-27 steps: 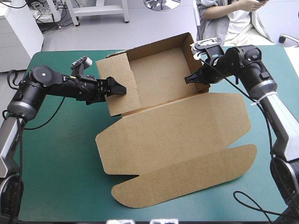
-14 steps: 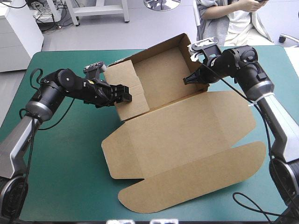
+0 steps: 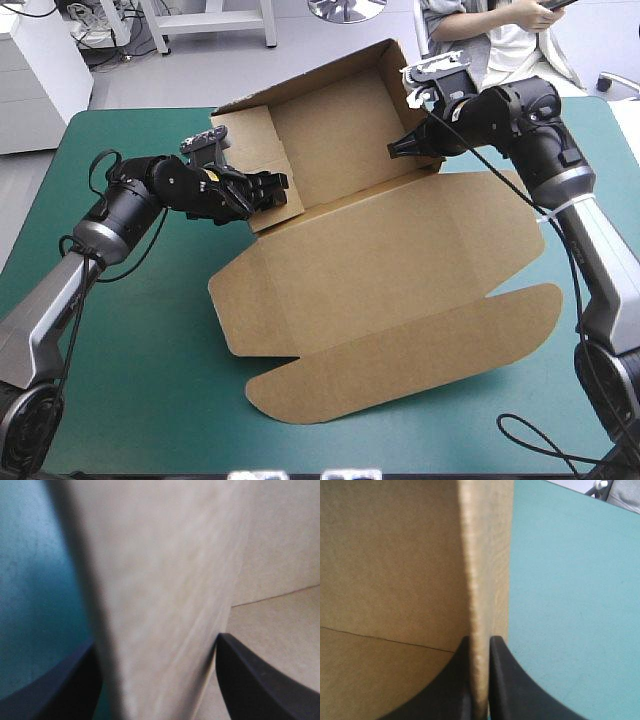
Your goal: Fold the box
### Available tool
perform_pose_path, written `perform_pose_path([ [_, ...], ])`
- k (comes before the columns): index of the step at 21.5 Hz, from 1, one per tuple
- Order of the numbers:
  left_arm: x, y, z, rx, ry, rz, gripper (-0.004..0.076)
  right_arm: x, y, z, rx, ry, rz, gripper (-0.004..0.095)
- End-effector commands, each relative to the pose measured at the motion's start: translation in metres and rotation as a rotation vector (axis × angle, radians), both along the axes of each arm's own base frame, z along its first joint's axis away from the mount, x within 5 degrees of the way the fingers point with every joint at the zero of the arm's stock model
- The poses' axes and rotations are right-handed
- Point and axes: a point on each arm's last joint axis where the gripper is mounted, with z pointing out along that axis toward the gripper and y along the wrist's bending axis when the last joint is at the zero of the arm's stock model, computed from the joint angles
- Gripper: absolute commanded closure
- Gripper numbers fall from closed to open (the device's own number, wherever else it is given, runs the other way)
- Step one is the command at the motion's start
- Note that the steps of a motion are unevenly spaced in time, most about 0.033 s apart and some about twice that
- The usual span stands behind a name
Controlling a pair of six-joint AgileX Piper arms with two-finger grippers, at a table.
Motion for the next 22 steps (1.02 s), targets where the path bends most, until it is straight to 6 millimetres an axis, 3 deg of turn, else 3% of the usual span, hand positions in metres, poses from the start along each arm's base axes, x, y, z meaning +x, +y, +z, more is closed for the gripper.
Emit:
perform_pose_path([
  [1, -0.004, -0.001, 0.026, -0.094, -0.089, 0.051, 0.0267, -0.025, -0.002, 0.055, 0.152, -0.158, 0.009, 0.0921],
  [11, -0.008, 0.001, 0.043, -0.144, -0.173, 0.077, 0.0284, -0.025, -0.005, 0.050, 0.097, -0.122, -0.003, 0.0921],
  [13, -0.008, 0.002, 0.043, -0.138, -0.178, 0.076, 0.0447, -0.025, -0.006, 0.049, 0.088, -0.111, -0.006, 0.0921],
  [14, -0.008, 0.002, 0.043, -0.134, -0.180, 0.076, 0.0619, -0.025, -0.006, 0.049, 0.085, -0.107, -0.006, 0.0921],
  [15, -0.009, 0.002, 0.044, -0.132, -0.187, 0.073, 0.0733, -0.025, -0.006, 0.048, 0.077, -0.103, -0.008, 0.0921],
  [22, -0.013, 0.006, 0.048, -0.076, -0.223, 0.047, 0.0734, -0.024, -0.010, 0.043, 0.025, -0.072, -0.034, 0.0921],
])
